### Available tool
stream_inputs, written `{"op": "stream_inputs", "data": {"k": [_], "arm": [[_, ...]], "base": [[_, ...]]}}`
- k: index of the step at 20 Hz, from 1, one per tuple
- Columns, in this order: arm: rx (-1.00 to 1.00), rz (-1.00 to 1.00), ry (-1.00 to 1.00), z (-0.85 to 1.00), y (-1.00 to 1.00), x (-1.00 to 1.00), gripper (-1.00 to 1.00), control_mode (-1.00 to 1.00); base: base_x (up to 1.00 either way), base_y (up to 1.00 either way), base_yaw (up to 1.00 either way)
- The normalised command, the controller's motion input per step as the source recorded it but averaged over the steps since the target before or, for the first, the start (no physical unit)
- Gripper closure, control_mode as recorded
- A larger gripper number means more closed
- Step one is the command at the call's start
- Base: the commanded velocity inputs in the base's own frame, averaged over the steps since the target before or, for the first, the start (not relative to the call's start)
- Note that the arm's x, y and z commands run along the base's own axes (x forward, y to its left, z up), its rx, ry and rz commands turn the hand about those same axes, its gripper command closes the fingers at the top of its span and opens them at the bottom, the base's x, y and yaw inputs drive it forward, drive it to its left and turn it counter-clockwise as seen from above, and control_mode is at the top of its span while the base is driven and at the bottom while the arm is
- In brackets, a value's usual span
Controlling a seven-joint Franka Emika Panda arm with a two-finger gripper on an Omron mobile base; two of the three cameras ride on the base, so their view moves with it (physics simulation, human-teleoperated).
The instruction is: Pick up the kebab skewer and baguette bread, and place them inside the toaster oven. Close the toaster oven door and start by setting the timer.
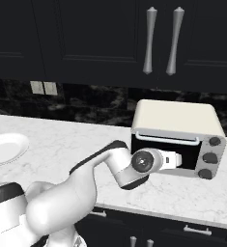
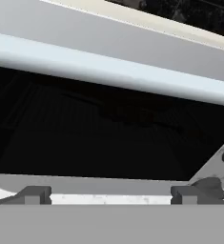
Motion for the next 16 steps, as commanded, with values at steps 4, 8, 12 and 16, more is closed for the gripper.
{"op": "stream_inputs", "data": {"k": [4,8,12,16], "arm": [[-0.3,0.38,-0.01,0.23,-0.65,-0.35,-1.0,-1.0],[-0.38,0.36,-0.19,0.03,-0.57,-0.38,-1.0,-1.0],[-0.39,0.22,-0.26,0.0,-0.33,-0.06,-1.0,-1.0],[-0.4,0.24,-0.28,0.0,-0.44,0.0,-1.0,-1.0]], "base": [[0.0,0.0,0.0],[0.0,0.0,0.0],[0.0,0.0,0.0],[0.0,0.0,0.0]]}}
